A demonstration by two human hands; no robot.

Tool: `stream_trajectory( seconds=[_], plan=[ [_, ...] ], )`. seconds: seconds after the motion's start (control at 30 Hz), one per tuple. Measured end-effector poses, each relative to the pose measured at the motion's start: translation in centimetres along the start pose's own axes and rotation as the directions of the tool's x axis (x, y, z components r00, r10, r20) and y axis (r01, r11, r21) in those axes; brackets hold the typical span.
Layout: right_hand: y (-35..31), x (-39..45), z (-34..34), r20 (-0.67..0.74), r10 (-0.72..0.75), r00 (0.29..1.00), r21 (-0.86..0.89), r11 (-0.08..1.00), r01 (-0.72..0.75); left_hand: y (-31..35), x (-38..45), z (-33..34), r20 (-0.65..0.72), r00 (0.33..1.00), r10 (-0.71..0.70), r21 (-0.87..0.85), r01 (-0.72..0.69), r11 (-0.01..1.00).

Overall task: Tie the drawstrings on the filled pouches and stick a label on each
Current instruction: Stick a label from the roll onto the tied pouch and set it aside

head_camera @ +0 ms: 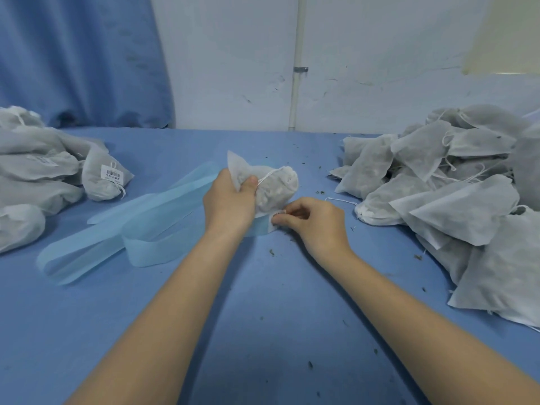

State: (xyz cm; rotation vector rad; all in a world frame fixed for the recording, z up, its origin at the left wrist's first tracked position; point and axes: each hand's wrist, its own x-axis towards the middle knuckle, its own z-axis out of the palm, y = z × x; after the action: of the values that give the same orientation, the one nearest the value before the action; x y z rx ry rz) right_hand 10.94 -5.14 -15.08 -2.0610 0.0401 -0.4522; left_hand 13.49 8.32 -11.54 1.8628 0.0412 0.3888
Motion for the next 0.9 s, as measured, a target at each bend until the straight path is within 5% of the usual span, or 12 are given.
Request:
stream_trajectory(
  seconds=[0.3, 0.5, 0.7, 0.9],
  plan=[
    [-1.1, -1.5, -1.1, 0.197, -0.106, 0.975, -0.383, 0.907, 0.176, -0.1, -0.1, 0.1, -0.034, 0.998, 0.060, 0.050, -0.058, 0.997],
    [-2.7, -4.0, -4.1, 0.437, -0.104, 0.894, -0.345, 0.898, 0.273, 0.7, -0.5, -0.1, -0.024, 0.991, 0.129, -0.002, -0.129, 0.992],
    [-5.4, -4.3, -7.5, 0.223, -0.229, 0.948, -0.085, 0.964, 0.253, 2.1, -2.0, -0.1, 0.170, 0.954, 0.249, -0.098, -0.235, 0.967],
    [-5.7, -2.9, -9.7, 0.099, -0.268, 0.958, -0.235, 0.930, 0.284, 3.0, -3.2, 0.3, 0.389, 0.866, 0.315, -0.173, -0.268, 0.948]
  ],
)
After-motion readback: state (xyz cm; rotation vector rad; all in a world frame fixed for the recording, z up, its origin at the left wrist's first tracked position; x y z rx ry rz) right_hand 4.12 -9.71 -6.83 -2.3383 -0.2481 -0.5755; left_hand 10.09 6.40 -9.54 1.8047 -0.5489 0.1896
